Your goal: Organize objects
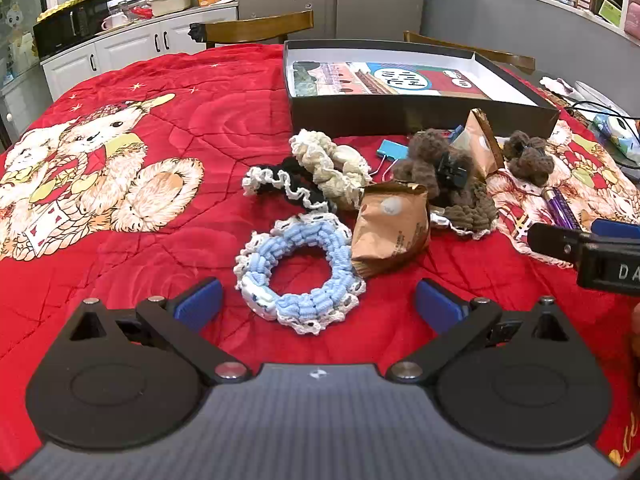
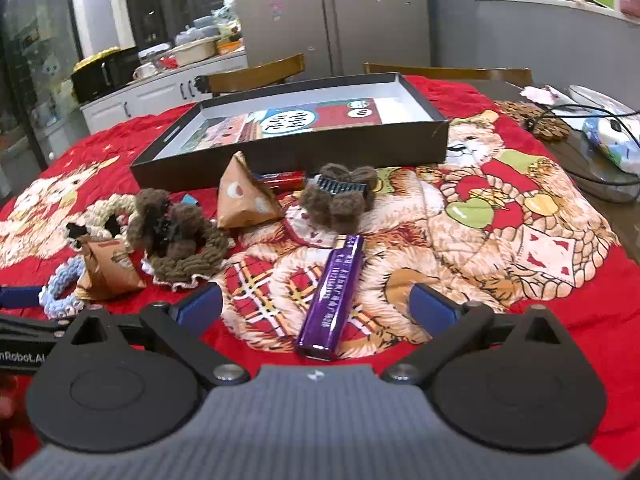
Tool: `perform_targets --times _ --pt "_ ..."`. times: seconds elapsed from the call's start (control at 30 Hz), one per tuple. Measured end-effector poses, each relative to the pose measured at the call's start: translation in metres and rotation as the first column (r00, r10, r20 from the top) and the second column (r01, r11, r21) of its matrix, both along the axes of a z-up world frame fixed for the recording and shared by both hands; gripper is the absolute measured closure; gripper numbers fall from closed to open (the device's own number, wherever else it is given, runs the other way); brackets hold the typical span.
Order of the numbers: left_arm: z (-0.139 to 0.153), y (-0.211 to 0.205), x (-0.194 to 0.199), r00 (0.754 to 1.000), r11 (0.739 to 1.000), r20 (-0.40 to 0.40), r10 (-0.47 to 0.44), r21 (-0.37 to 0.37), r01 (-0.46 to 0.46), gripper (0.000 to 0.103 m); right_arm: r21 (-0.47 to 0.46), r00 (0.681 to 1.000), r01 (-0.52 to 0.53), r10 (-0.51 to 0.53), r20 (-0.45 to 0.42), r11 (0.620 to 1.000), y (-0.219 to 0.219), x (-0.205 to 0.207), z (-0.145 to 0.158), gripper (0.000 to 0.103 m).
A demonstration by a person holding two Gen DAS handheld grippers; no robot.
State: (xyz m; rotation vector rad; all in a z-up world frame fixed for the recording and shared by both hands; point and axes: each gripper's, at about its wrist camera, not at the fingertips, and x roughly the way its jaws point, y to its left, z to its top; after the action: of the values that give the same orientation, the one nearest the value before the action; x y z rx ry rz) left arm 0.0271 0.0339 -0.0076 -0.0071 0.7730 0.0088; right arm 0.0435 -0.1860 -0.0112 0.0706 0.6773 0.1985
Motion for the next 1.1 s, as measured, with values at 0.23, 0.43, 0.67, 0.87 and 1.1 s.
perform_targets --times 0.23,0.43,0.67,0.87,1.1 --pt "0.002 0.000 -0.006 0.998 1.000 0.061 0.018 -0.003 -0.018 0.022 -0.012 0.999 0.031 -0.031 0.024 0.999 0.001 -0.005 -0.001 0.010" --pt "0.003 -0.005 -0.012 0.995 1.000 0.102 0.010 0.021 -0.013 0.052 -0.036 0.998 0.059 -0.058 0.036 0.998 0.002 -0.006 0.000 0.024" --pt "0.003 -0.005 -0.015 0.993 0.999 0.115 0.037 0.026 -0.040 0.067 -0.070 0.996 0.071 -0.067 0.051 0.995 0.004 -0.009 0.001 0.068" --pt "0.002 -0.011 -0.020 0.990 0.996 0.136 0.047 0.073 -0.057 0.068 -0.079 0.997 0.059 -0.054 0.054 0.995 0.005 -0.010 0.001 0.077" --pt "0.002 -0.013 -0.022 0.984 0.988 0.154 0.094 0.110 -0.112 0.068 -0.089 0.998 0.045 -0.040 0.057 0.995 0.006 -0.012 0.001 0.078"
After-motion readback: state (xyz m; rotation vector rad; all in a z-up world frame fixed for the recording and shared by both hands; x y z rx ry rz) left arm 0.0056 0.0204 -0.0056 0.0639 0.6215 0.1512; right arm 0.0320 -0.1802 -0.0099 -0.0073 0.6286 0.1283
